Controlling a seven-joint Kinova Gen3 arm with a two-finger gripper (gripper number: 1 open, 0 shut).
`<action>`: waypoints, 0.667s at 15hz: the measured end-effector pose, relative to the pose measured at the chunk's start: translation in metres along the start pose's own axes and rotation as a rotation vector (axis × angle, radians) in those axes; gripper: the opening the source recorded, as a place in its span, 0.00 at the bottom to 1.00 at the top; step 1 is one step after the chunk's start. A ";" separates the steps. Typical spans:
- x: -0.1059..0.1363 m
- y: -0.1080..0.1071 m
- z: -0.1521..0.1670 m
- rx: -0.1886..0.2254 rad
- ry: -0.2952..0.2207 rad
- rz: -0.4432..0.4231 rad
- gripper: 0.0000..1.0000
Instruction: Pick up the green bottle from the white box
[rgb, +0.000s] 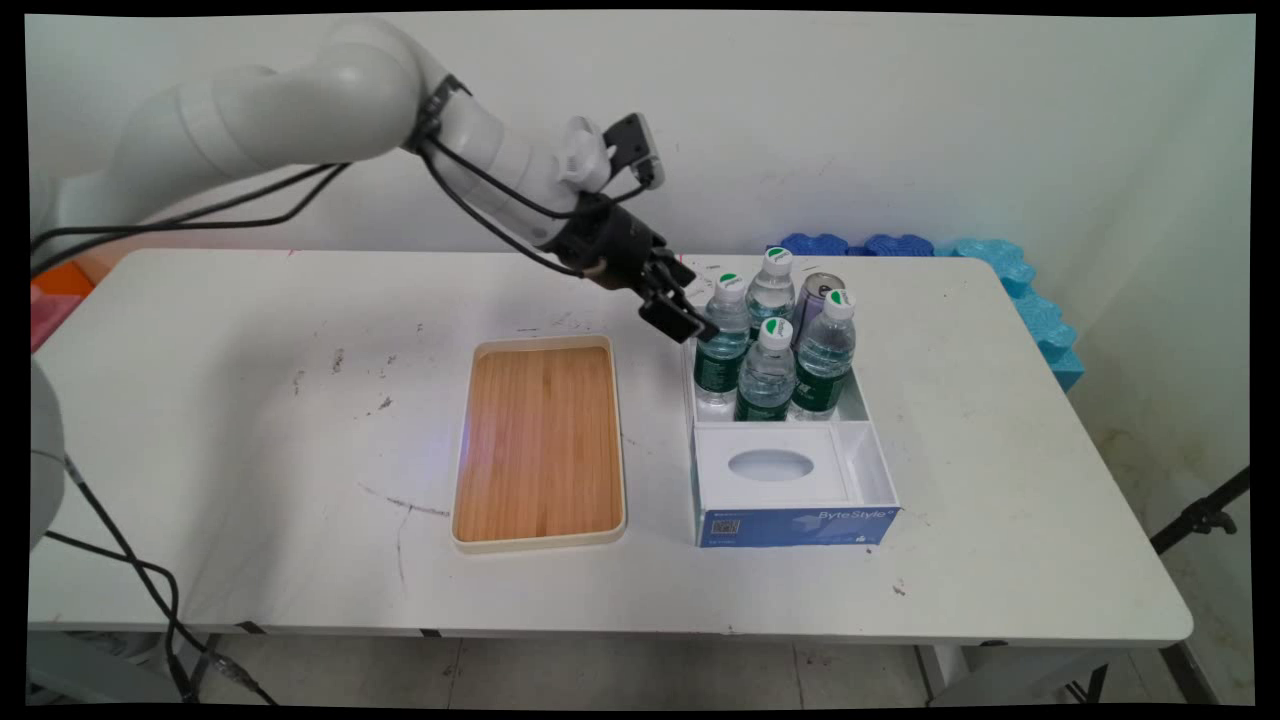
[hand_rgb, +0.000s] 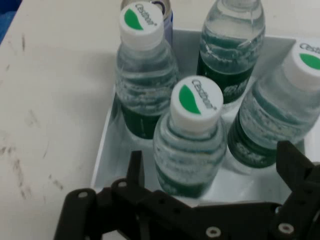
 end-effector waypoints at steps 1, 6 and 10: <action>0.001 -0.002 0.007 -0.005 0.002 0.009 1.00; 0.003 -0.011 0.032 -0.008 0.005 0.052 1.00; 0.002 -0.017 0.045 -0.006 0.004 0.079 1.00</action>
